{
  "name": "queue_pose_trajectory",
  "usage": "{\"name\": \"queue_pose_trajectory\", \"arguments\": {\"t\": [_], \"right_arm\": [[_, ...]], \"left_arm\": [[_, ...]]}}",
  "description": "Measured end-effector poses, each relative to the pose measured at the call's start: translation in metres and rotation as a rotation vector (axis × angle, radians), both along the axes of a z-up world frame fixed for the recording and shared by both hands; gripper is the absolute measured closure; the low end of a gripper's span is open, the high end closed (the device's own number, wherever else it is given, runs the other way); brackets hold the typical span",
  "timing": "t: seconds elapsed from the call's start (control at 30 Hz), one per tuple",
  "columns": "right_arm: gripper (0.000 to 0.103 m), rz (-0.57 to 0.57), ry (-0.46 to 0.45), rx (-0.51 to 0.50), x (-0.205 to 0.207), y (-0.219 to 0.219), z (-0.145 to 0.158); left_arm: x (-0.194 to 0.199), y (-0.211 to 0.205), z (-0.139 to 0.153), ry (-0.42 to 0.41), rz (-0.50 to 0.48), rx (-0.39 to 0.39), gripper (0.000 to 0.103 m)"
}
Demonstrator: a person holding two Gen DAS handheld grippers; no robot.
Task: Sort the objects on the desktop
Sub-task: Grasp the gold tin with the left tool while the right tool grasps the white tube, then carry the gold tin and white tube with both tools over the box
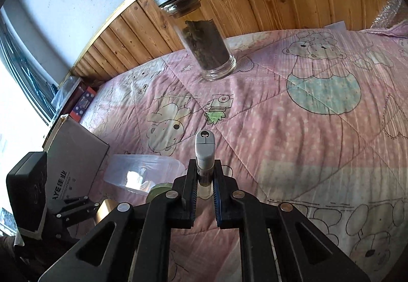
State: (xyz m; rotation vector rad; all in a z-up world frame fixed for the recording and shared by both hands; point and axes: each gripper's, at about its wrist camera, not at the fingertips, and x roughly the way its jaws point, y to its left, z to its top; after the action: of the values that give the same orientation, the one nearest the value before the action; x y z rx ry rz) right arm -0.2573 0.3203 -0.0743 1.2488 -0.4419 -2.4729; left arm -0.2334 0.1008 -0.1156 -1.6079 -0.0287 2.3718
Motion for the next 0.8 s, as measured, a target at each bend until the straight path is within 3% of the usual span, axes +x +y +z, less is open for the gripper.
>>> {"name": "queue_pose_trajectory", "arguments": {"t": [0.33,0.8], "right_arm": [[0.091,-0.086,0.019,-0.053,0.056,0.004,0.025],[0.091,-0.093,-0.008,-0.068,0.150,-0.039,0.026]], "left_arm": [[0.034,-0.009,0.031,0.052,0.019,-0.003,0.050],[0.106,-0.034,0.078,0.149,0.049,0.026,0.050]]}}
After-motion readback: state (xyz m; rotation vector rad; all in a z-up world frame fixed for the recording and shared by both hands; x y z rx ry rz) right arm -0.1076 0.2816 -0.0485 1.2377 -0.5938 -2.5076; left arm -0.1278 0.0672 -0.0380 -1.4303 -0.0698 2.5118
